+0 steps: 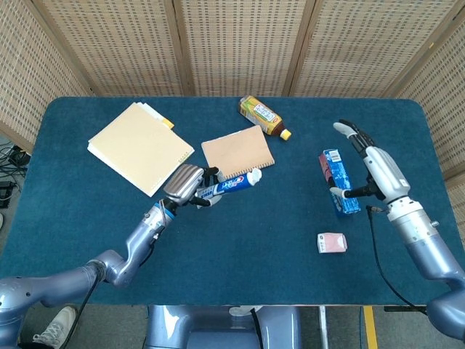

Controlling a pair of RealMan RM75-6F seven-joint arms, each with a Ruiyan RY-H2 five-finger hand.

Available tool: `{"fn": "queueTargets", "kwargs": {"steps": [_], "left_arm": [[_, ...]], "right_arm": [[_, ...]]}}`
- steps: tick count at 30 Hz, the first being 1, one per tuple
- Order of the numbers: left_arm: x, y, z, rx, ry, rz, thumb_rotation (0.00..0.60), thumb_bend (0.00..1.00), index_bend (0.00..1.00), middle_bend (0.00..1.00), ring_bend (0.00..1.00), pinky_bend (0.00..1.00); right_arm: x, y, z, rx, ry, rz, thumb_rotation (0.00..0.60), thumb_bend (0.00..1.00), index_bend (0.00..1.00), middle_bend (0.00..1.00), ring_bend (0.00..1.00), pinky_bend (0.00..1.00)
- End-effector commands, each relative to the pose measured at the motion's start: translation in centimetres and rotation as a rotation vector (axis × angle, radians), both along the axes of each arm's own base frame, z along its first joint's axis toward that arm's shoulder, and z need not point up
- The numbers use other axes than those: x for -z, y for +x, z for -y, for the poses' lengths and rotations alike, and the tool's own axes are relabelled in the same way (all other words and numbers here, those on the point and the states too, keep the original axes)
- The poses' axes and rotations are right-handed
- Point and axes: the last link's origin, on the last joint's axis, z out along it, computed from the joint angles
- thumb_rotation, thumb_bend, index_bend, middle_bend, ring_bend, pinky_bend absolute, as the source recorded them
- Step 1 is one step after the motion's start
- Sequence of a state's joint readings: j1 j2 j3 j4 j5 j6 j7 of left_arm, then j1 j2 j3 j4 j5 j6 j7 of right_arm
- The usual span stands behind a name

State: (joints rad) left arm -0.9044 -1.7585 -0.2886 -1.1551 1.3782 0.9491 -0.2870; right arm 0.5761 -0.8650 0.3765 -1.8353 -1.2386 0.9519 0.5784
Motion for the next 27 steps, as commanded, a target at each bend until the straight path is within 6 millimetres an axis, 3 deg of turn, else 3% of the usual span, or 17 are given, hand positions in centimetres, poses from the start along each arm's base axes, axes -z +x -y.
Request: {"fn": "queueTargets", "kwargs": {"steps": [1,4,6,8,11,23,27], "left_arm": [[0.3,0.6,-0.1,0.007,0.004,0.004,0.600,0.57,0.67,0.57,0.58,0.58],[0.6,1.1,-0.2,0.016,0.010,0.014,0.600,0.58,0.67,0.57,0.58,0.58],[0.8,1.4,-0.2,0.021,0.010,0.020,0.600,0.58,0.67,0.57,0.58,0.58],[1.1,2.1,-0.2,0.036,0.006,0.018,0.600,0.58,0.67,0.57,0.58,0.58],[1.3,2.6,-0.3,0.041,0.009,0.029,0.600,0.58,0.67,0.57,0.58,0.58],[2.2,3.5,-0.4,0.032,0.000,0.057,0.600,0.61,0.68,0.57,0.58,0.58],[2.5,3.7,-0.3,0.033,-0.006,0.057,0.600,0.61,0.68,0.57,0.58,0.58]], "right_arm": [[0.3,2.2,1.0,-0.005,0.037,0.049,0.565,0.00,0.02,0.00,0.00,0.00],[0.9,3.4,1.6,-0.006,0.059,0.076,0.452,0.00,0.07,0.01,0.00,0.00],[1.2,4.3,2.0,-0.009,0.059,0.090,0.327,0.00,0.11,0.03,0.00,0.00],[1.8,6.3,2.7,-0.027,0.062,0.090,0.245,0.00,0.14,0.05,0.00,0.00],[3.0,8.0,3.1,-0.014,0.064,0.077,0.158,0.00,0.15,0.06,0.00,0.00],[9.7,11.6,3.9,0.012,0.195,0.103,0.142,0.00,0.13,0.04,0.00,0.00],[11.1,12.3,4.7,0.021,0.199,0.093,0.143,0.00,0.12,0.04,0.00,0.00]]}}
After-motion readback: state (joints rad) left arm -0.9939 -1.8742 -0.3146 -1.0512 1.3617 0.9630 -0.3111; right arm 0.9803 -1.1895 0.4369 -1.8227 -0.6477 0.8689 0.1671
